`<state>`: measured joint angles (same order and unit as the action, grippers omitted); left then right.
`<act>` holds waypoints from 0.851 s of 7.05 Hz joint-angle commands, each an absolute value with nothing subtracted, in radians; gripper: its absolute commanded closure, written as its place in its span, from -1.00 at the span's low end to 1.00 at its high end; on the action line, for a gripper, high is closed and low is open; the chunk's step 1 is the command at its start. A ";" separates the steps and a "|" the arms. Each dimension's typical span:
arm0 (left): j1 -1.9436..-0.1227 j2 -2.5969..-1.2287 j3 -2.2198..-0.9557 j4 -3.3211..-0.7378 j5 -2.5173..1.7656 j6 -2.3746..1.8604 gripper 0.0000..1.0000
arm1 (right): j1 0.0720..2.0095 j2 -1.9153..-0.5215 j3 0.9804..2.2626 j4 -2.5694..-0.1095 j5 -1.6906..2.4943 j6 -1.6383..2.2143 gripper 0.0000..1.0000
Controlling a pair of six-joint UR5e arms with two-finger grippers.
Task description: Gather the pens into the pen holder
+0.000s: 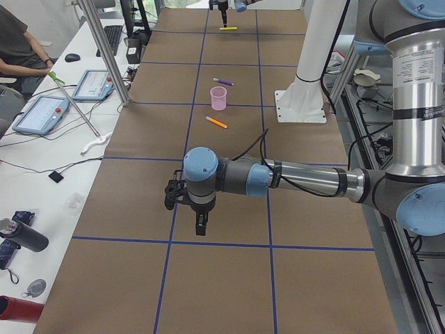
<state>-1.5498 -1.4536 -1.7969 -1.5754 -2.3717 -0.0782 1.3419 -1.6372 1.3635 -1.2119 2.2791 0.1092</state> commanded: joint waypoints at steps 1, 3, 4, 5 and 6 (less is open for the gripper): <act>-1.549 -1.454 -1.796 -1.575 -2.370 -0.078 -1.00 | 1.341 -1.626 1.344 -1.213 2.273 0.106 -0.49; -1.551 -1.456 -1.796 -1.575 -2.370 -0.078 -1.00 | 1.341 -1.620 1.344 -1.216 2.272 0.107 -0.48; -1.549 -1.456 -1.796 -1.575 -2.370 -0.077 -1.00 | 1.341 -1.618 1.327 -1.213 2.272 0.107 -0.48; -1.549 -1.456 -1.795 -1.575 -2.370 -0.078 -1.00 | 1.338 -1.618 1.319 -1.213 2.272 0.109 -0.48; -1.551 -1.456 -1.795 -1.575 -2.370 -0.077 -1.00 | 1.336 -1.617 1.312 -1.212 2.272 0.107 -0.47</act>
<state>-1.5499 -1.4557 -1.7953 -1.5754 -2.3700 -0.0776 1.3382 -1.6184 1.3220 -1.2133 2.2719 0.1080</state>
